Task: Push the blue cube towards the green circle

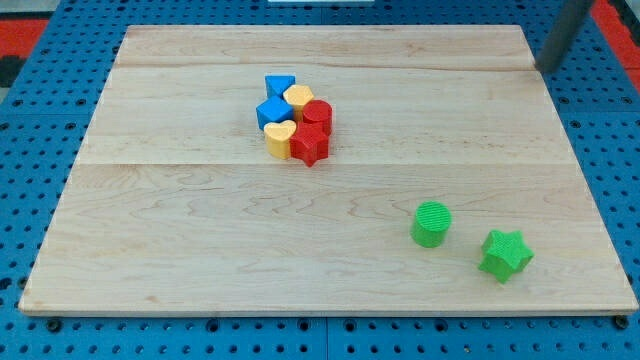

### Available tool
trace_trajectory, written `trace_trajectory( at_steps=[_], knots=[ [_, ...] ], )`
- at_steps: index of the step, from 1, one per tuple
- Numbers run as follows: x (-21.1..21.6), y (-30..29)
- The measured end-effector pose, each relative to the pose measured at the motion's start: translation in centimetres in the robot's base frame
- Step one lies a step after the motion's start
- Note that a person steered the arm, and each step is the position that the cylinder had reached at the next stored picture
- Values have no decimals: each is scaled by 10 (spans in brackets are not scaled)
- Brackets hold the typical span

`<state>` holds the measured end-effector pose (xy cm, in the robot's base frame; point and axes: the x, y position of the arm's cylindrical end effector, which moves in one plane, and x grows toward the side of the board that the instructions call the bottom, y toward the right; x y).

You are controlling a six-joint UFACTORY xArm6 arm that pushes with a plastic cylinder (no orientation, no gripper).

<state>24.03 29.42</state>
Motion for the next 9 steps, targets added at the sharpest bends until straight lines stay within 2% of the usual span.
trace_trajectory(
  at_steps=[1, 2, 3, 4, 5, 6, 8, 9],
  knots=[
    [-48, -54],
    [-48, -160],
    [-41, -290],
    [43, -373],
    [133, -383],
    [179, -356],
    [228, -320],
    [198, -320]
  ],
)
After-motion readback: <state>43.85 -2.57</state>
